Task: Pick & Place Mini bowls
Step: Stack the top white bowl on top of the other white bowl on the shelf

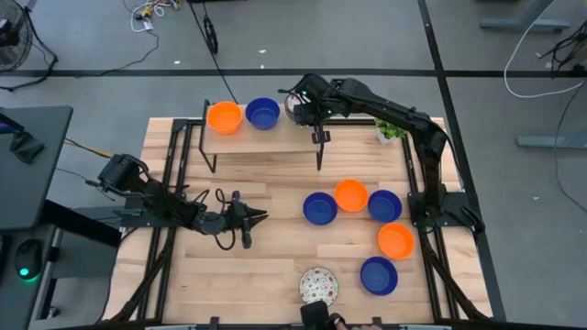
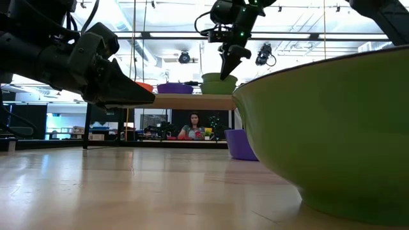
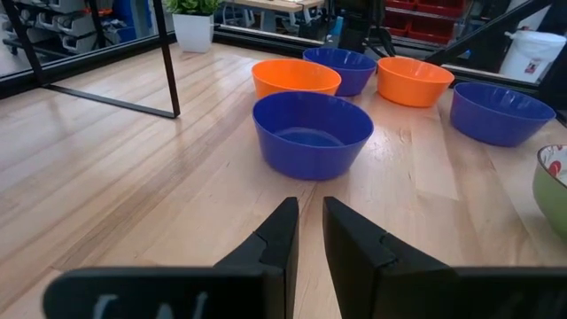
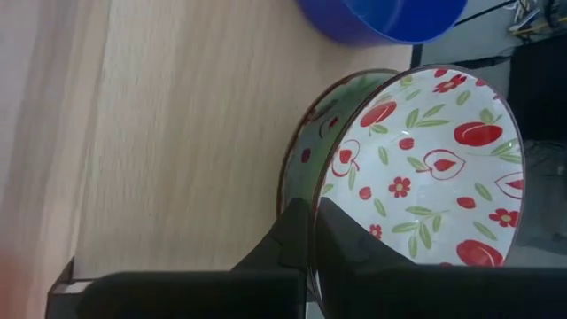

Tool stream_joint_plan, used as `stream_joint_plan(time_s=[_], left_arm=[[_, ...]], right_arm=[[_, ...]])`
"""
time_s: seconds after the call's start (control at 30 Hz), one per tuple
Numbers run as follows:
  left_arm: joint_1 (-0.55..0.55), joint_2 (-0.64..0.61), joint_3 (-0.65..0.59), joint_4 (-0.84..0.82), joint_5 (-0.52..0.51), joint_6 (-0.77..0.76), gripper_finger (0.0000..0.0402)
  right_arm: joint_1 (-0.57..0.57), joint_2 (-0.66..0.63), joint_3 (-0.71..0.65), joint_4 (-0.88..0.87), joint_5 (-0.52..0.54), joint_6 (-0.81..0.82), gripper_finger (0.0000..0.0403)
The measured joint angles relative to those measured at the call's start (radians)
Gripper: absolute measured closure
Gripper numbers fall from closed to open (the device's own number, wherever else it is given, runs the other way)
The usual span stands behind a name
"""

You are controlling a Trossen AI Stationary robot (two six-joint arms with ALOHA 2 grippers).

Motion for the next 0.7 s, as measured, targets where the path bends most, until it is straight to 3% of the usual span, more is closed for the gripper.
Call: stream_joint_plan(time_s=[0.33, 0.7], left_arm=[[0.000, 0.000, 0.000, 0.000, 0.000, 0.000, 0.0344], [0.000, 0.000, 0.000, 0.000, 0.000, 0.000, 0.0344]], right_arm=[[-0.001, 0.000, 0.000, 0.016, -0.001, 0.000, 0.0370], [-0.001, 0.005, 0.000, 0.017, -0.001, 0.000, 0.0367]])
